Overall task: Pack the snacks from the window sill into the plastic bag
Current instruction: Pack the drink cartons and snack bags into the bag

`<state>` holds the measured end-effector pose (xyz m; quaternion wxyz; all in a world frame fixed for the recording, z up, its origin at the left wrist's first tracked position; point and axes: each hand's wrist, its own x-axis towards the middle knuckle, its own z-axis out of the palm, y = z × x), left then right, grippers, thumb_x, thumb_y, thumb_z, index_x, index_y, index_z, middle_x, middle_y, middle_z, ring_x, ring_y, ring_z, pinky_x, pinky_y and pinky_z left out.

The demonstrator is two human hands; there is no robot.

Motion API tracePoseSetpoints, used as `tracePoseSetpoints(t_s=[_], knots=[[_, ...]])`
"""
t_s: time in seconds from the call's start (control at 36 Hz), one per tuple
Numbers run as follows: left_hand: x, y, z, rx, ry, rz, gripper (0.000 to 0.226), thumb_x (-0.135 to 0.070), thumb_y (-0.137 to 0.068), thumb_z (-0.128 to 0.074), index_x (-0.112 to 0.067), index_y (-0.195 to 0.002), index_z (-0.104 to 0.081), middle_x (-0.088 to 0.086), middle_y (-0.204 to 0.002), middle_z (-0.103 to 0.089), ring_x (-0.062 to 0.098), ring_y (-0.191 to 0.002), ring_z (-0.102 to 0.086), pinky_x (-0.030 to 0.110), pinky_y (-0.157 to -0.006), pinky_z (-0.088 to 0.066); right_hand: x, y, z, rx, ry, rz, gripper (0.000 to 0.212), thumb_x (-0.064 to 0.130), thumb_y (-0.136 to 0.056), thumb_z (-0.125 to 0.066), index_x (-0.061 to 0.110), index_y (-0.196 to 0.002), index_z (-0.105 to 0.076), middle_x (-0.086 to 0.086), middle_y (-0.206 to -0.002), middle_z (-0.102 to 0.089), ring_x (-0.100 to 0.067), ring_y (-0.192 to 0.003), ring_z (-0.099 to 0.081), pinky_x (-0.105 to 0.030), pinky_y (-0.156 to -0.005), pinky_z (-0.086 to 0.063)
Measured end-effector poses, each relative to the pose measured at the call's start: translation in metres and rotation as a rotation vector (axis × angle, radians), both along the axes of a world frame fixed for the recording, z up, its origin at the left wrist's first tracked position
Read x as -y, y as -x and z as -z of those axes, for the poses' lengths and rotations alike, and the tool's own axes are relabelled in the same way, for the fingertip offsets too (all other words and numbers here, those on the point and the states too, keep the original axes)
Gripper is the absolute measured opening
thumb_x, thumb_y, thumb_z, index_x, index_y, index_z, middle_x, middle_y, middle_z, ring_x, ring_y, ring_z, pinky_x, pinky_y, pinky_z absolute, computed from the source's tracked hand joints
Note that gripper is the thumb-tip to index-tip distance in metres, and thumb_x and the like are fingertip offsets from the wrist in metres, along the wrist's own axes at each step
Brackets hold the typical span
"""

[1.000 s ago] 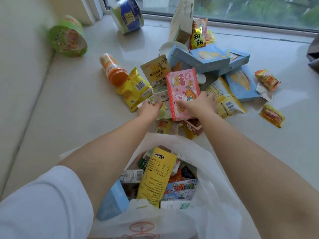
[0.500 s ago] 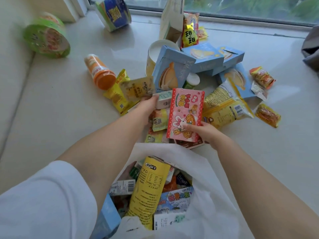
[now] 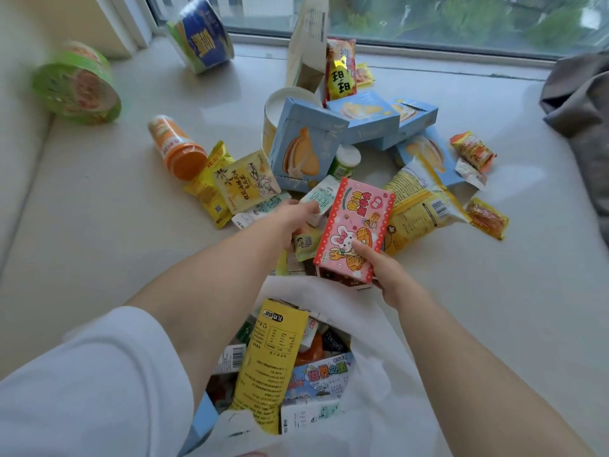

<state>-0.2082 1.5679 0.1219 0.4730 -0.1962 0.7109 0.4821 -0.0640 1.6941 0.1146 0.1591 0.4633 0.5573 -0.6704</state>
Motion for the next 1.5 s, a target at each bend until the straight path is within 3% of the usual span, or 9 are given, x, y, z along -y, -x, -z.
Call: tracePoseSetpoints(t_s=[0.28, 0.44, 0.61, 0.81, 0.89, 1.03, 1.14, 1.31, 1.5], knots=[[0.042, -0.022, -0.008, -0.146, -0.034, -0.191, 0.034, -0.035, -0.074, -0.065, -0.029, -0.104, -0.05, 0.003, -0.107, -0.06, 0.026, -0.096, -0.059, 0.042, -0.08, -0.048, 0.001, -0.017, -0.019, -0.135, -0.03, 0.041, 0.033, 0.033, -0.081, -0.069, 0.014, -0.107, -0.06, -0.006, -0.098, -0.073, -0.025, -0.086, -0.07, -0.037, -0.073, -0.057], [0.087, -0.036, -0.042, -0.242, -0.224, -0.273, 0.015, -0.019, -0.09, -0.056, -0.023, -0.096, -0.043, -0.001, -0.083, -0.057, 0.009, -0.053, -0.047, 0.028, -0.058, -0.044, 0.023, -0.029, -0.038, -0.224, -0.012, 0.042, 0.043, 0.042, -0.075, -0.071, 0.014, -0.107, -0.062, -0.008, -0.103, -0.073, -0.029, -0.098, -0.068, -0.043, -0.094, -0.05], [0.145, -0.076, -0.065, -0.493, -0.191, -0.195, 0.037, -0.017, -0.086, -0.065, -0.023, -0.117, -0.046, 0.003, -0.115, -0.063, 0.023, -0.096, -0.064, 0.041, -0.078, -0.057, 0.043, -0.057, -0.055, -0.294, -0.114, -0.065, 0.046, 0.033, -0.083, -0.067, 0.006, -0.118, -0.057, -0.014, -0.11, -0.069, -0.031, -0.099, -0.067, -0.044, -0.092, -0.052], [0.197, -0.129, -0.069, -0.757, 0.015, 0.014, 0.042, -0.016, -0.078, -0.075, -0.031, -0.106, -0.049, -0.006, -0.102, -0.062, 0.009, -0.082, -0.064, 0.012, -0.055, -0.053, 0.07, -0.092, -0.06, -0.224, -0.608, -0.282, 0.037, 0.034, -0.08, -0.073, 0.018, -0.107, -0.052, 0.001, -0.094, -0.062, -0.016, -0.082, -0.062, -0.023, -0.061, -0.048], [0.209, -0.148, -0.064, -0.758, 0.051, 0.087, 0.041, -0.017, -0.078, -0.075, -0.031, -0.106, -0.048, -0.004, -0.103, -0.063, 0.011, -0.083, -0.065, 0.012, -0.053, -0.053, 0.085, -0.102, -0.059, -0.179, -0.719, -0.342, 0.042, 0.031, -0.081, -0.071, 0.018, -0.113, -0.047, 0.0, -0.096, -0.058, -0.02, -0.084, -0.058, -0.027, -0.065, -0.045], [0.225, -0.173, -0.046, -0.656, 0.07, 0.224, 0.039, -0.02, -0.078, -0.073, -0.033, -0.106, -0.049, -0.006, -0.104, -0.061, 0.012, -0.088, -0.062, 0.015, -0.059, -0.052, 0.113, -0.113, -0.053, -0.104, -0.681, -0.486, 0.04, 0.029, -0.082, -0.067, 0.021, -0.108, -0.037, 0.001, -0.1, -0.055, -0.022, -0.091, -0.06, -0.033, -0.07, -0.053], [0.228, -0.173, -0.041, -0.85, 0.24, 0.387, 0.046, -0.024, -0.07, -0.074, -0.029, -0.11, -0.054, -0.004, -0.107, -0.056, 0.015, -0.092, -0.058, 0.025, -0.075, -0.048, 0.113, -0.114, -0.056, -0.043, -0.97, -0.713, 0.045, 0.031, -0.08, -0.067, 0.017, -0.113, -0.04, -0.001, -0.105, -0.055, -0.024, -0.098, -0.058, -0.031, -0.071, -0.045], [0.234, -0.163, -0.041, -0.977, 0.542, 0.892, 0.064, -0.03, -0.076, -0.07, -0.027, -0.134, -0.042, 0.002, -0.131, -0.039, 0.023, -0.108, -0.05, 0.032, -0.079, -0.046, 0.097, -0.123, -0.062, 0.135, -1.183, -1.058, 0.059, 0.027, -0.085, -0.061, 0.017, -0.134, -0.029, -0.004, -0.128, -0.046, -0.025, -0.111, -0.056, -0.034, -0.083, -0.048], [0.222, -0.196, -0.04, -0.989, 0.55, 1.316, 0.065, -0.022, -0.084, -0.059, -0.024, -0.142, -0.029, 0.003, -0.14, -0.033, 0.024, -0.121, -0.039, 0.03, -0.099, -0.032, 0.108, -0.124, -0.061, 0.105, -1.122, -1.145, 0.065, 0.027, -0.081, -0.062, 0.022, -0.135, -0.027, 0.0, -0.125, -0.045, -0.025, -0.107, -0.056, -0.034, -0.078, -0.048]])
